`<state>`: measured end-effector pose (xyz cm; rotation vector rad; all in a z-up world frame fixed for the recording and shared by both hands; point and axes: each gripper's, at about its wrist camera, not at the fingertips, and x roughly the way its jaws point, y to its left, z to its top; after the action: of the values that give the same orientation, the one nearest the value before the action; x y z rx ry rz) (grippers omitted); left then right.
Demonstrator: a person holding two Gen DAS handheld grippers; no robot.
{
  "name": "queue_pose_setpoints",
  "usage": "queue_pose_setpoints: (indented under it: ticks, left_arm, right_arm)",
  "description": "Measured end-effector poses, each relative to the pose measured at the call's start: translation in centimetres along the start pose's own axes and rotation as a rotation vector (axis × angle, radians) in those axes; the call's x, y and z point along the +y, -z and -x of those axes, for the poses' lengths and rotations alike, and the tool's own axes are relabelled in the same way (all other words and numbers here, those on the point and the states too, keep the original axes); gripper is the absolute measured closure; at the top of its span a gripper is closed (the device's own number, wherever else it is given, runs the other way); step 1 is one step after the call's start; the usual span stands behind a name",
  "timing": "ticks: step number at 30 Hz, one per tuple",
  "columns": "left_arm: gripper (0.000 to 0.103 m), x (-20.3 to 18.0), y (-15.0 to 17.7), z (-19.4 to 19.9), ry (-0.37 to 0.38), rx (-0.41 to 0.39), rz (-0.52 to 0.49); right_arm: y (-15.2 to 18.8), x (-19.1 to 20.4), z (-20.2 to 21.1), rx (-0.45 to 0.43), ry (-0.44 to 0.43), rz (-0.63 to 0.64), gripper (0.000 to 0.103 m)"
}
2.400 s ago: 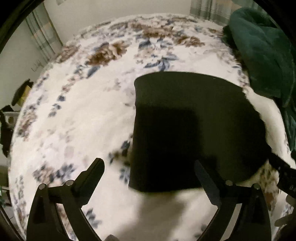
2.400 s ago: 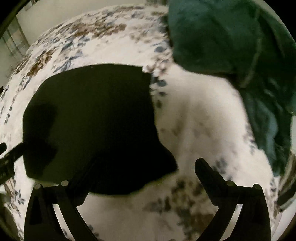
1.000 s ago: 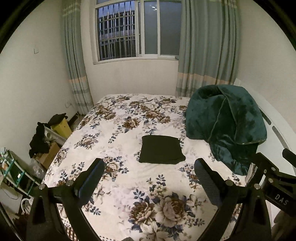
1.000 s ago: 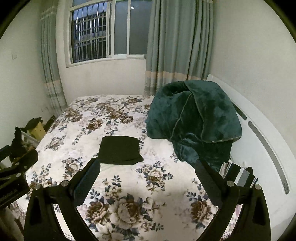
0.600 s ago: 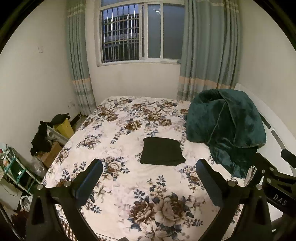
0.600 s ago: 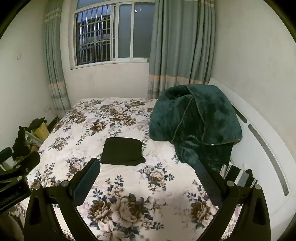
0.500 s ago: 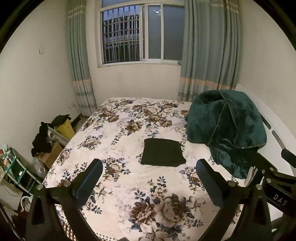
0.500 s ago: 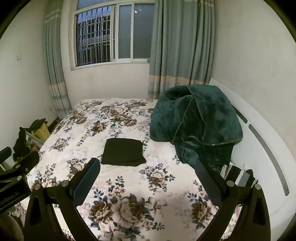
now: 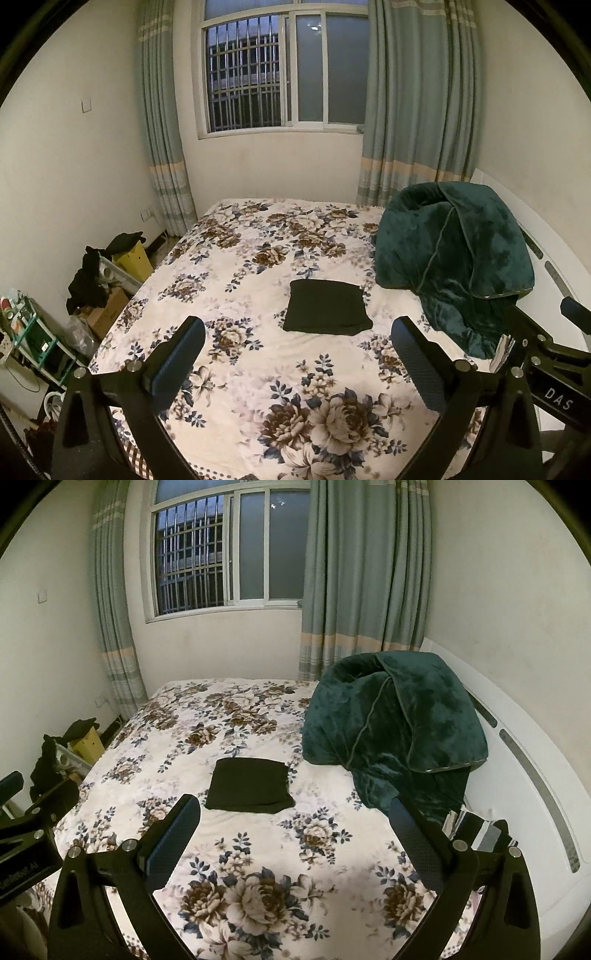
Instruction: Fold small clothes
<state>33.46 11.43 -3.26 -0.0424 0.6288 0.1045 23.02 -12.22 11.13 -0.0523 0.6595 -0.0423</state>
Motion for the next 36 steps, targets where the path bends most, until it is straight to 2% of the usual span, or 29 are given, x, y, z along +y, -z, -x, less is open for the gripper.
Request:
queue_pose_setpoints:
  ticks: [36]
  left_arm:
    - [0.000,-0.4,-0.1,1.0,-0.009,-0.005,-0.002]
  right_arm:
    - [0.6,1.0,0.6,0.005,-0.007,0.001,0.000]
